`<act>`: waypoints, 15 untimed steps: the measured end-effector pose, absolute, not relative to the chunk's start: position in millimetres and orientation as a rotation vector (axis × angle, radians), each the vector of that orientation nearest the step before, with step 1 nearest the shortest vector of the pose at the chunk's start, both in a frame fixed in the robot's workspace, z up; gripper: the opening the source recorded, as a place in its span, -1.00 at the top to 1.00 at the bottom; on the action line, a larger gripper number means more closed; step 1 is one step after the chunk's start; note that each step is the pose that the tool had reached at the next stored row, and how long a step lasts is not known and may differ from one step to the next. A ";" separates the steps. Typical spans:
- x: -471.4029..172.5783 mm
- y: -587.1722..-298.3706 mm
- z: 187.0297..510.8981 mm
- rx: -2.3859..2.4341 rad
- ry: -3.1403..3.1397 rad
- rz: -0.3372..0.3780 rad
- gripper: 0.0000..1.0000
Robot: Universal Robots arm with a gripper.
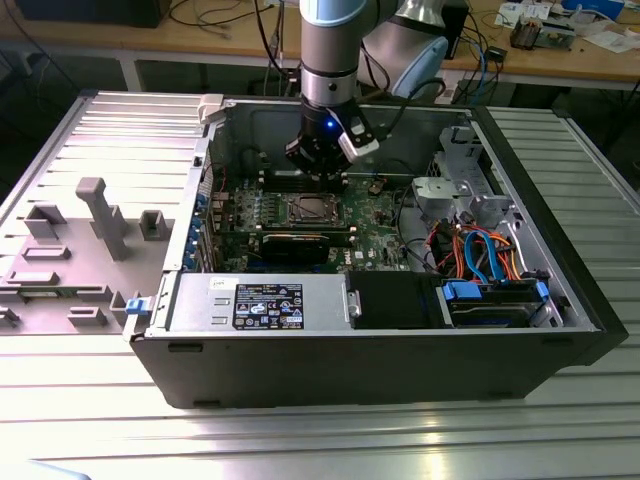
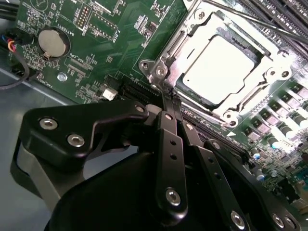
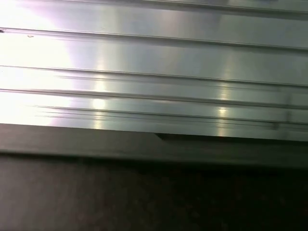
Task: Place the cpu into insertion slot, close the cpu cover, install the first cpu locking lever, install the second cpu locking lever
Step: 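Install the first cpu locking lever, then install the second cpu locking lever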
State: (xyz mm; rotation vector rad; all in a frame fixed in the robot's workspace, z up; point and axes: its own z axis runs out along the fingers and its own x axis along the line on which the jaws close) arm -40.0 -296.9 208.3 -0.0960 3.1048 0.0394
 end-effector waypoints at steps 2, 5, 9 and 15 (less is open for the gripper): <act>-39.9 -296.9 208.6 -0.096 3.105 0.040 0.79; -40.0 -299.9 208.7 -0.095 3.105 0.039 0.79; -39.9 -305.7 208.5 -0.093 3.105 0.039 0.79; -39.9 -308.4 208.5 -0.093 3.105 0.039 0.79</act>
